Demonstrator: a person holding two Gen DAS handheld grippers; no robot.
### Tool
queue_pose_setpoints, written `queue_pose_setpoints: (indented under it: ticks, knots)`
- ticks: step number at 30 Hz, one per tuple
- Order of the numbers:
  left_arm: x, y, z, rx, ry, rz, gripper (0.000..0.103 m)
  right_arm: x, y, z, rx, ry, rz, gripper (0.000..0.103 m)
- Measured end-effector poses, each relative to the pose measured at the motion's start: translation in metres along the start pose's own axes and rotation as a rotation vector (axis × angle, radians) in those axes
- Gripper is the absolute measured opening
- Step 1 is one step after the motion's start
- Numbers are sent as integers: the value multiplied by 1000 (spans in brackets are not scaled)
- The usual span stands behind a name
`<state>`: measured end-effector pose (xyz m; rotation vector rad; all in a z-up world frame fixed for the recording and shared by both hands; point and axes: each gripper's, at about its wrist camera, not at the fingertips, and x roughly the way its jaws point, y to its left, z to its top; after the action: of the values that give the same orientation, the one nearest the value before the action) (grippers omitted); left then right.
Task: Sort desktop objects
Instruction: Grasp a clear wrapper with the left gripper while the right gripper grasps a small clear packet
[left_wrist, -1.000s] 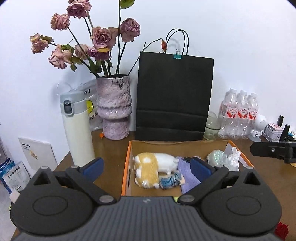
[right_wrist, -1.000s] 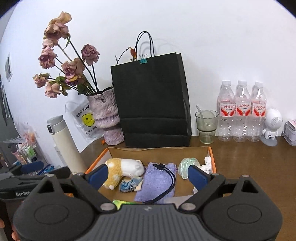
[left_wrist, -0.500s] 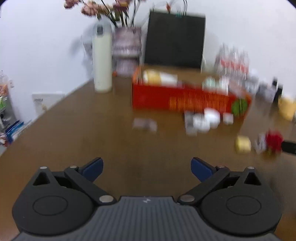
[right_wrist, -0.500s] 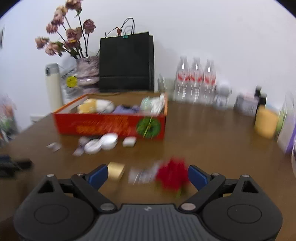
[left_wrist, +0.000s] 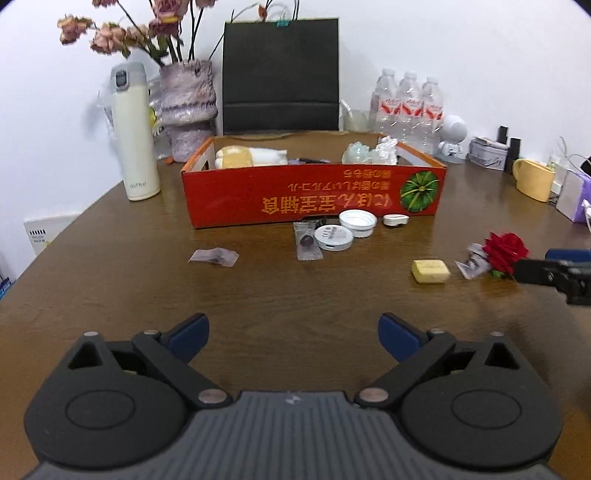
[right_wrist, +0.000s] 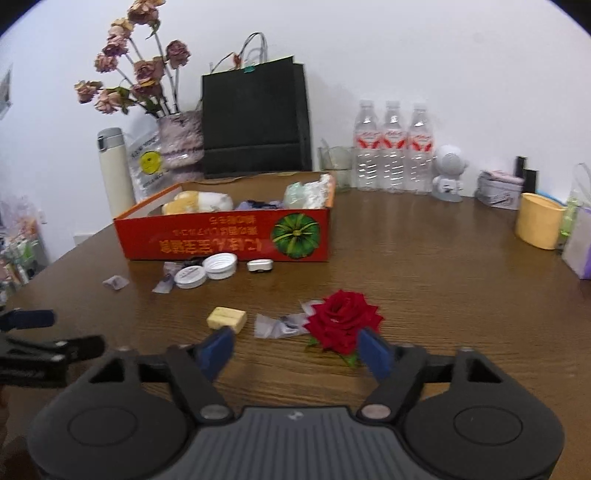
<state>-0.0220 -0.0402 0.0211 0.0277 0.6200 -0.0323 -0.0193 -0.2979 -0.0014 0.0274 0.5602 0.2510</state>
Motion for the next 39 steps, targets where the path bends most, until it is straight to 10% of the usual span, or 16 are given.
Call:
queue_pose_setpoints:
  ticks: [17, 39]
  knots:
    - [79, 63, 47, -37, 15, 70, 59, 108, 94, 60, -141, 47, 290, 41]
    - [89, 100, 46, -118, 25, -36, 26, 159, 148, 52, -234, 143, 218, 22]
